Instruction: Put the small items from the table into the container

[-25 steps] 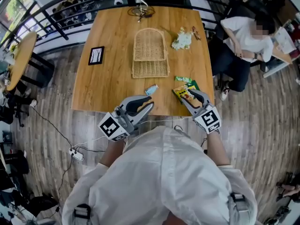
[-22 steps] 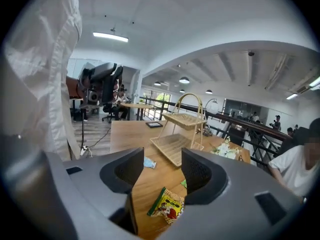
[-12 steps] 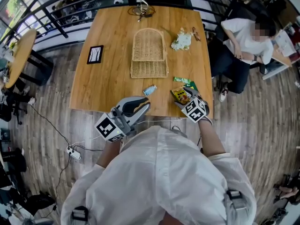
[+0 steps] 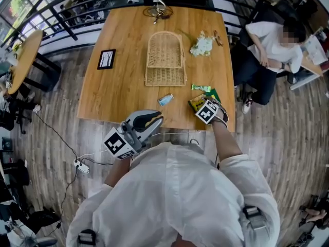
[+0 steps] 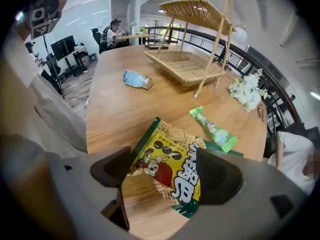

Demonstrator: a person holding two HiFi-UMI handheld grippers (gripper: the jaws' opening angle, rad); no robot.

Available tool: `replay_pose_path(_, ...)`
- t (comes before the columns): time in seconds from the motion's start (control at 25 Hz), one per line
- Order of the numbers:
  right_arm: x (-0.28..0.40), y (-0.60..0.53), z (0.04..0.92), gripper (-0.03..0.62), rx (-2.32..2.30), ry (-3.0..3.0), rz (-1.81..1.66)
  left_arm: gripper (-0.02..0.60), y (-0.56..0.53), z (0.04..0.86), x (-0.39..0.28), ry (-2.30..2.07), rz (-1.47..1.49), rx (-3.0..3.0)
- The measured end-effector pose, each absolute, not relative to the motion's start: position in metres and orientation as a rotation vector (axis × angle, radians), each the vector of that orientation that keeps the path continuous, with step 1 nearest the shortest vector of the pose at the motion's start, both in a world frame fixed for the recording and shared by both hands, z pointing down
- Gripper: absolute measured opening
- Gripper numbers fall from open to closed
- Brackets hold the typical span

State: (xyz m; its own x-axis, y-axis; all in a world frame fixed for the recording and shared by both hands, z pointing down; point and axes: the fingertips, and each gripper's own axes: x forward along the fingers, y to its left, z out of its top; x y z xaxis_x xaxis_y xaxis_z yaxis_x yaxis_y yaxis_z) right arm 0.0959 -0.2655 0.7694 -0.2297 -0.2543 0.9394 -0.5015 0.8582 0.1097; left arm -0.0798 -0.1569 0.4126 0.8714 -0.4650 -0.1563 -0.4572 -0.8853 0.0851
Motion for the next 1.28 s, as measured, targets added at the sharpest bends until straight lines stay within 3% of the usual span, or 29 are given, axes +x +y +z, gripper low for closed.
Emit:
replay_pose_path(0.44, 0.109, -0.265, 0.785, 0.376, 0.522, -1.740, 0.294, 0.051, -0.154, 0.416, -0.080, -0.785, -0.245, 2.988)
replay_pose_path(0.76, 0.104, -0.260, 0.769, 0.188, 0.560, -1.780, 0.161, 0.051, -0.152, 0.414, -0.085, -0.785, -0.275, 2.990)
replay_pose_path(1.04, 0.107, -0.263, 0.731, 0.167, 0.668, -1.850, 0.105, 0.051, -0.155, 0.412, -0.082, -0.754, -0.291, 2.999)
replay_pose_path(1.28, 0.069, -0.274, 0.658, 0.166, 0.715, -2.027, 0.035, 0.051, -0.158, 0.414, -0.081, -0.733, -0.300, 3.006)
